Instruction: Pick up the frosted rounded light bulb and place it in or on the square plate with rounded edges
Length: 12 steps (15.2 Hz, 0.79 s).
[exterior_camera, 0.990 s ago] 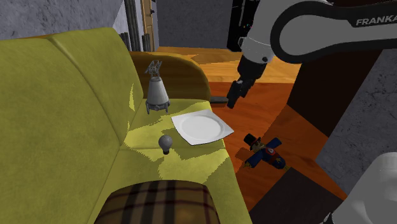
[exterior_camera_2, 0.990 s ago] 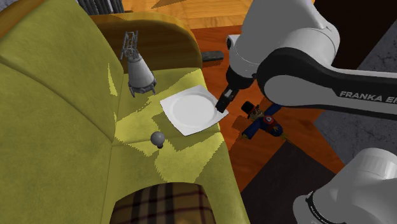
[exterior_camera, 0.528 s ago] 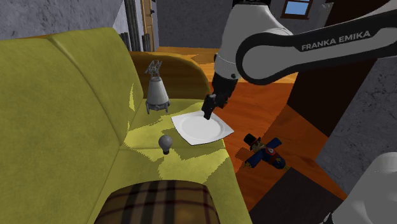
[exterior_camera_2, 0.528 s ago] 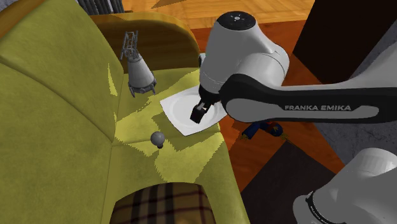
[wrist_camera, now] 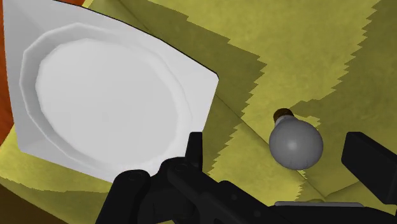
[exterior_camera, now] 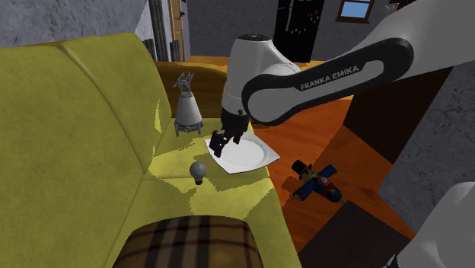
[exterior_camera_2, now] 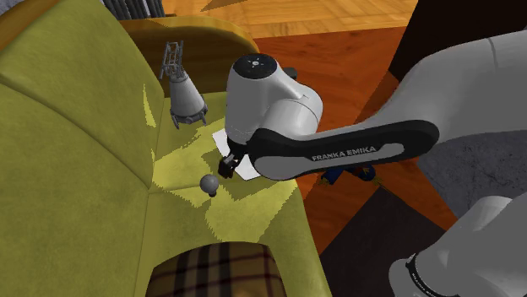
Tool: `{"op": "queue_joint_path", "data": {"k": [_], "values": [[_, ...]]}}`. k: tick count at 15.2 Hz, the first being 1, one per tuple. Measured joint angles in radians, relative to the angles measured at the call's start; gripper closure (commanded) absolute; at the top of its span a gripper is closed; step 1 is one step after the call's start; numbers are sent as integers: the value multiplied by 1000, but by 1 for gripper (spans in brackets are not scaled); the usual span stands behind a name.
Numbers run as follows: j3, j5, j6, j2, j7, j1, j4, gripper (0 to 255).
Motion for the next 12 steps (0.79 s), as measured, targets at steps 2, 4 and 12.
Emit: {"op": "queue_joint_path", "data": {"k": [2, 4, 12], "values": [[15, -37, 22, 77, 46, 10, 47, 0], [22, -74, 33, 154, 83, 22, 105, 0], [15, -174, 84, 352, 176, 73, 231, 0]]}}
